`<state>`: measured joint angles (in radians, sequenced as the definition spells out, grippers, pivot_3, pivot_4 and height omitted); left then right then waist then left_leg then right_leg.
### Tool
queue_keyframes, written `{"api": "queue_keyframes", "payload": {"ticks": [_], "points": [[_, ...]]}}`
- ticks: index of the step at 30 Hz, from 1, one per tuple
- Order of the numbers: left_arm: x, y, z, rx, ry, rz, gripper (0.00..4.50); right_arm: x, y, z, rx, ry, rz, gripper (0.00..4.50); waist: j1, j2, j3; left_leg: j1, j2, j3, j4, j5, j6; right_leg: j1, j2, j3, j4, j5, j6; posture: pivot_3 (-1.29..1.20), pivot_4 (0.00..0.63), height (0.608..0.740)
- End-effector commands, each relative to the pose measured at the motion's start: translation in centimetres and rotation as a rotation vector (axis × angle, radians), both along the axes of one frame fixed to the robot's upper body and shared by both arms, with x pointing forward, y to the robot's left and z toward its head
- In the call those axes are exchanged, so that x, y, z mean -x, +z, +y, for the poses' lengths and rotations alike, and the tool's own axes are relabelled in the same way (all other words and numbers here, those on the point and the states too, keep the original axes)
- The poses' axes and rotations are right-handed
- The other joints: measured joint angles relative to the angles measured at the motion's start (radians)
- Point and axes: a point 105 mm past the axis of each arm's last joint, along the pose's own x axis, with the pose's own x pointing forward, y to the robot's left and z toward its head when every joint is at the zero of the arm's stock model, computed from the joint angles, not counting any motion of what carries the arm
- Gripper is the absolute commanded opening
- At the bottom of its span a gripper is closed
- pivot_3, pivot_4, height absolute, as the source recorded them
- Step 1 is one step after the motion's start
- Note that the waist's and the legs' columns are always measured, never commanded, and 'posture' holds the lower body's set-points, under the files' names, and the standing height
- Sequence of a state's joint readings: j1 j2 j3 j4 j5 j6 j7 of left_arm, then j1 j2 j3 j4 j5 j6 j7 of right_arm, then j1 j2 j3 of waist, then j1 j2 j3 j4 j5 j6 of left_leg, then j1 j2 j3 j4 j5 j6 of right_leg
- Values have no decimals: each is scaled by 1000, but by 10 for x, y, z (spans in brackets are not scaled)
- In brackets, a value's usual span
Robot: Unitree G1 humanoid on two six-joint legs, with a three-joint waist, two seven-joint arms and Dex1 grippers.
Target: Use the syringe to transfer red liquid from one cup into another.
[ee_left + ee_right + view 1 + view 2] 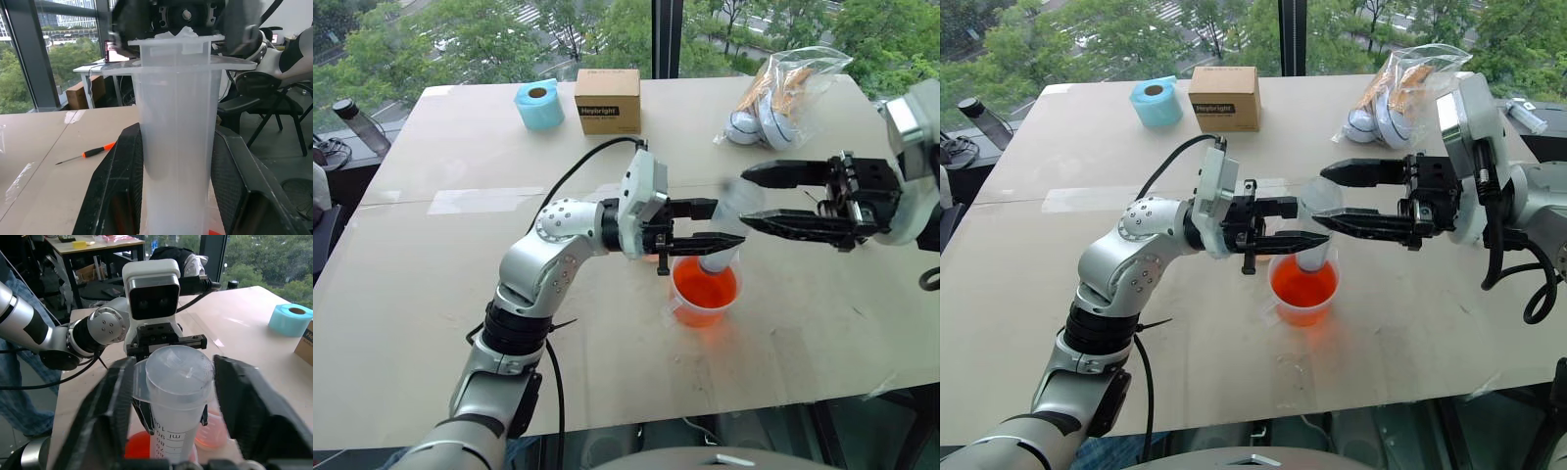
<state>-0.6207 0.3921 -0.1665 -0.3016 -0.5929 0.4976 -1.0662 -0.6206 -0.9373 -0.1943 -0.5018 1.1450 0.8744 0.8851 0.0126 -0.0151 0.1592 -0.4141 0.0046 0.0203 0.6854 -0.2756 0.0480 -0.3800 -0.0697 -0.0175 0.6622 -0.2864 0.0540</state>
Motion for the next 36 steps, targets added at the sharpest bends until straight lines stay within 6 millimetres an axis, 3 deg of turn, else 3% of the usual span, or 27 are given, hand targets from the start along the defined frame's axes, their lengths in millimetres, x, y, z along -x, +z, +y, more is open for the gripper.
{"api": "queue_keyframes", "payload": {"ticks": [1, 13, 20, 34, 35, 36], "points": [[5, 10, -1, 23, -20, -33, 1327, 6, 5, 1, 21, 22, -20, 1310, 0, 0, 0, 0, 0, 0, 0, 0, 0, 0, 0, 0, 0, 0, 0, 0, 150, 740], [5, 8, 0, 24, -18, -31, 1327, 2, 6, -1, 35, 6, -5, 1310, 0, 0, 0, 0, 0, 0, 0, 0, 0, 0, 0, 0, 0, 0, 0, 0, 150, 740], [8, 2, -2, 14, -34, -19, 1327, -1, 26, -2, -86, -3, 1, 1310, 0, 0, 0, 0, 0, 0, 0, 0, 0, 0, 0, 0, 0, 0, 0, 0, 150, 740], [7, -1, -3, 8, -36, -21, 1327, 8, 4, 1, 66, 23, 50, 1310, 0, 0, 0, 0, 0, 0, 0, 0, 1, 0, 0, 0, 0, 0, 0, 0, 150, 740], [6, -1, -3, 8, -35, -22, 1327, 8, 3, 1, 77, 24, 57, 1804, 0, 0, 0, 0, 0, 0, 0, 0, 1, 0, 0, 0, 0, 0, 0, 0, 150, 740], [6, -1, -2, 9, -35, -23, 1327, 8, 2, 1, 80, 21, 55, 1946, 0, 0, 0, 0, 0, 0, 0, 0, 1, 0, 0, 0, 0, 0, 0, 0, 150, 740]]}}
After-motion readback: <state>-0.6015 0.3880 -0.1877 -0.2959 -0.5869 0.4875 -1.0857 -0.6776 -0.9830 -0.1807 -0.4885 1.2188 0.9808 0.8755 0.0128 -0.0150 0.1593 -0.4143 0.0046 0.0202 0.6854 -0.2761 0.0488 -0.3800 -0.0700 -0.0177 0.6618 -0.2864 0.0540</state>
